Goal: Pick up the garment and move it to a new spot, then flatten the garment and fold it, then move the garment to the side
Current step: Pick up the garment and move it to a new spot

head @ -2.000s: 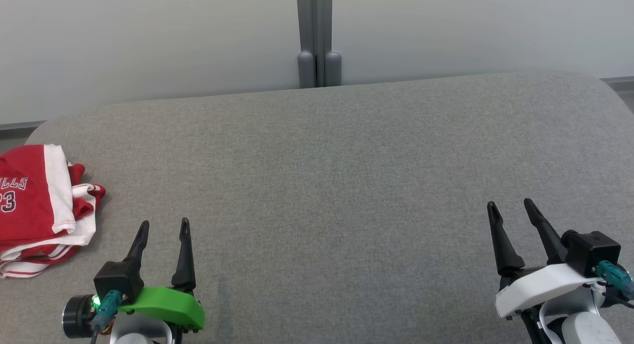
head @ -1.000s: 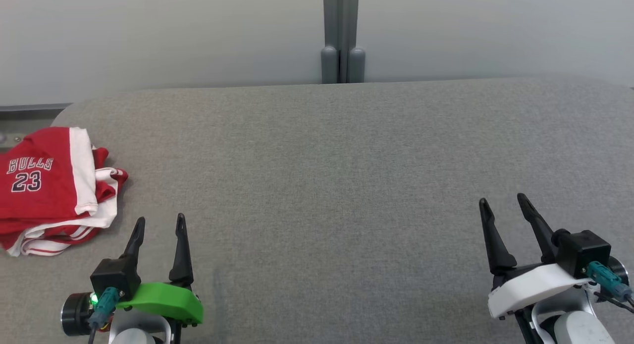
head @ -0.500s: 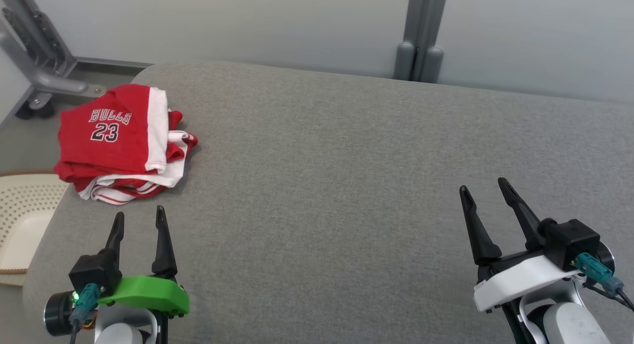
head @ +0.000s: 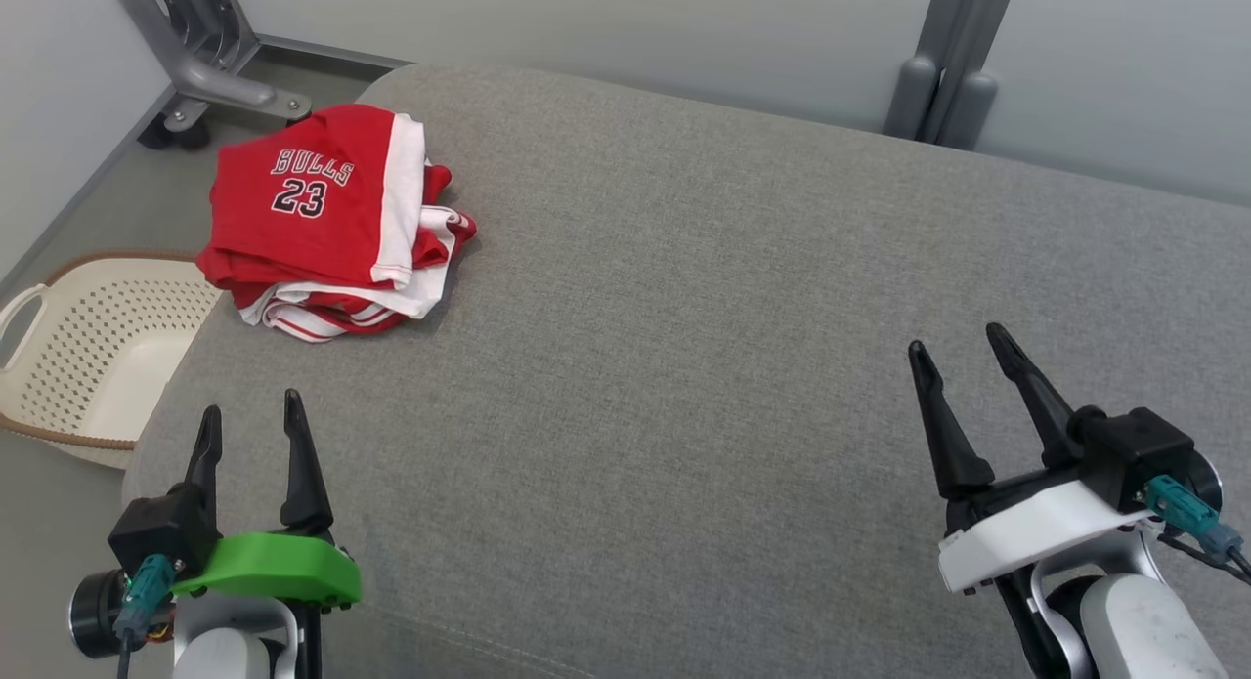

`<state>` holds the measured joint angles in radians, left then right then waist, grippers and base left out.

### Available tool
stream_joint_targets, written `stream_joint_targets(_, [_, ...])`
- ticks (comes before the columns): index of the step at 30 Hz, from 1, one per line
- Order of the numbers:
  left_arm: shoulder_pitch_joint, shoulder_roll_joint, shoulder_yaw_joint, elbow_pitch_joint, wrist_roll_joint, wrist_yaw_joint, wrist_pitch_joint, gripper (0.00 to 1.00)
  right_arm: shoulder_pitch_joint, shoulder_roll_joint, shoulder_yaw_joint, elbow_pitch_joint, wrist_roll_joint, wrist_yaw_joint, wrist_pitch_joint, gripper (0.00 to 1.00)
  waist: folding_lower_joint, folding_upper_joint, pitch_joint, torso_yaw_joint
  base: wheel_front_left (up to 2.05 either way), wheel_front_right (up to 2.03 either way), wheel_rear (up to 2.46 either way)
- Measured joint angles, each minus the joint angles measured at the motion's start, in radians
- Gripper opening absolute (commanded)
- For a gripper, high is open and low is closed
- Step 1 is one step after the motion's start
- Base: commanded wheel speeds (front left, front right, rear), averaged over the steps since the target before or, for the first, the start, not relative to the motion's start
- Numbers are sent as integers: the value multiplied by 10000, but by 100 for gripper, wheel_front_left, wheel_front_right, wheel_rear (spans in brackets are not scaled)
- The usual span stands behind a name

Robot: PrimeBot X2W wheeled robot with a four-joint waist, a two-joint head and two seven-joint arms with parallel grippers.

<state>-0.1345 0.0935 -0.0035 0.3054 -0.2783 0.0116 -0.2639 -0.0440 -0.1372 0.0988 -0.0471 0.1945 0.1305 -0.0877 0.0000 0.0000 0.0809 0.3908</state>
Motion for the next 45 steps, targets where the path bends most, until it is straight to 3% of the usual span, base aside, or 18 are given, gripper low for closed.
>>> stream_joint_targets(11, [-2390,-155,142,378,-238,-435,-2,100,-1258,-608,82,-1164,-134,0,662,100,0,0,1435,-123,0,0,0])
stream_joint_targets(21, [-5640,477,-71,4086,-633,-1091,700,100,-2149,-899,38,-1601,-150,0,899,100,1,0,3329,-595,0,0,0])
stream_joint_targets(28, [-6995,911,-111,6504,-815,-1218,867,100,-2279,-897,-35,-1534,-132,0,807,100,1,0,4099,-1157,0,0,0])
stream_joint_targets(29, [-7136,970,-84,6788,-844,-1223,886,73,-2279,-888,-54,-1521,-132,0,786,100,1,0,4162,-1239,0,0,0])
stream_joint_targets(30, [-7229,1022,-86,6968,-872,-1231,880,2,-2279,-874,-73,-1509,-130,0,775,100,1,0,4207,-1297,0,0,0])
stream_joint_targets(38, [-7475,1417,142,7216,-895,-1137,98,0,-2244,-825,-201,-1375,-134,0,581,100,1,0,4054,-1489,0,0,0])
stream_joint_targets(45, [-6436,1676,953,4635,-817,-780,12,0,-1935,-621,-240,-1168,-96,0,351,100,1,0,3268,-1487,0,0,0])
